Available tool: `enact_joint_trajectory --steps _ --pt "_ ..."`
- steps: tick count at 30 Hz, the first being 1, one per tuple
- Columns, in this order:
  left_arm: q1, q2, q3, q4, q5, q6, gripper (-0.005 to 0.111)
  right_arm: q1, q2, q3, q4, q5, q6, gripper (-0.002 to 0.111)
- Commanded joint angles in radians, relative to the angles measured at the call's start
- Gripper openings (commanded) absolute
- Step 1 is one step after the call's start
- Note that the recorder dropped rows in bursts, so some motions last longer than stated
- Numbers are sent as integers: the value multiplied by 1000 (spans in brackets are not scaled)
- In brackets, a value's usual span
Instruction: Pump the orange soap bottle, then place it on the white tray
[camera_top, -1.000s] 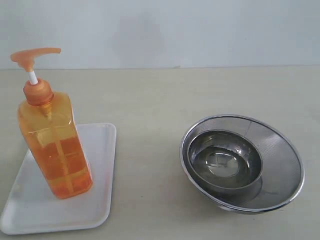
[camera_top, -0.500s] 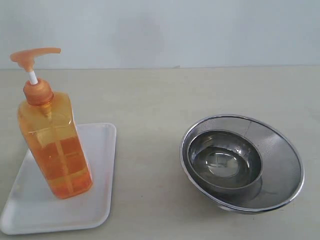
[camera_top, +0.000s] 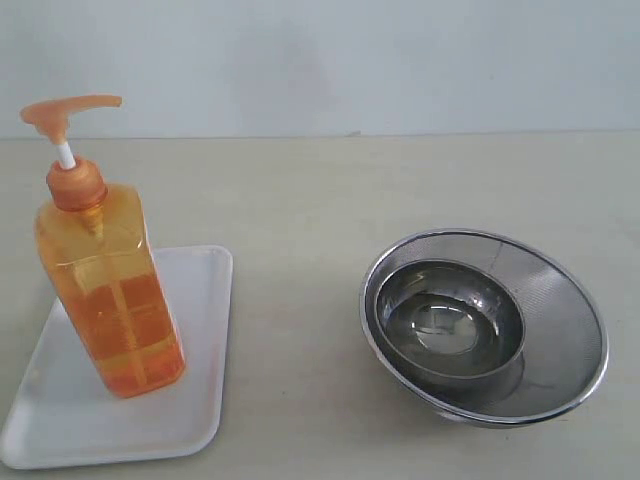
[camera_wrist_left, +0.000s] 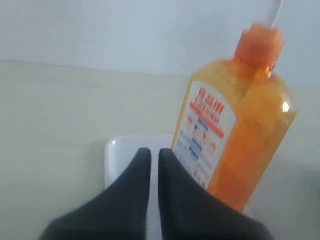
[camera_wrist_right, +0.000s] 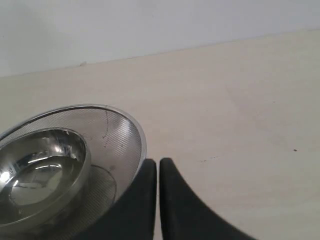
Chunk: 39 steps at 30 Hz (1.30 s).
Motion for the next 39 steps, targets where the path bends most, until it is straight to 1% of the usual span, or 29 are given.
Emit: enact_joint_trajectory --steps 1,4,6,7,8,9,12,13,15,16,17,19,22,26,29,31,32,33,35,36,39 --pt "2 -3 -97 -58 -6 -12 5 -7 -7 -1 -10 -6 -3 0" --pt "2 -3 -170 -110 31 -12 5 -7 -7 -1 -10 -6 -3 0" --pt "2 -3 -217 -116 70 -12 5 -7 -7 -1 -10 -6 -3 0" --pt "2 -3 -242 -116 108 -12 5 -7 -7 -1 -10 -6 -3 0" --pt "2 -3 -281 -116 185 -12 5 -7 -7 -1 -10 -6 -3 0" --pt "2 -3 -290 -116 207 -12 5 -7 -7 -1 -10 -6 -3 0" --pt "2 -3 -291 -251 160 -12 5 -7 -7 -1 -10 -6 -3 0" --pt "2 -3 -295 -263 160 -12 5 -7 -7 -1 -10 -6 -3 0" --pt "2 -3 -305 -269 232 -9 5 -7 -7 -1 -10 -6 -3 0" --pt "2 -3 -305 -241 258 -18 5 -7 -7 -1 -10 -6 -3 0" --pt "2 18 -307 -209 256 -42 5 -7 -7 -1 -10 -6 -3 0" --pt "2 114 -329 -158 247 -43 5 -7 -7 -1 -10 -6 -3 0" --pt "2 308 -419 -142 276 -43 5 -7 -7 -1 -10 -6 -3 0" --pt "2 543 -555 75 286 -35 5 -7 -7 -1 -10 -6 -3 0" --pt "2 629 -564 73 236 -35 5 -7 -7 -1 -10 -6 -3 0" --pt "2 731 -564 109 200 -35 5 -7 -7 -1 -10 -5 -3 0" --pt "2 844 -566 156 172 -35 5 -7 -7 -1 -10 -5 -3 0" --pt "2 888 -572 179 167 -35 5 -7 -7 -1 -10 -5 -3 0" --pt "2 1076 -616 190 119 -101 5 -7 -7 -1 -10 -5 -3 0" --pt "2 1117 -627 193 113 -103 5 -7 -7 -1 -10 -5 -3 0" --pt "6 1227 -654 279 113 -103 5 -7 -7 -1 -10 -5 -3 0"
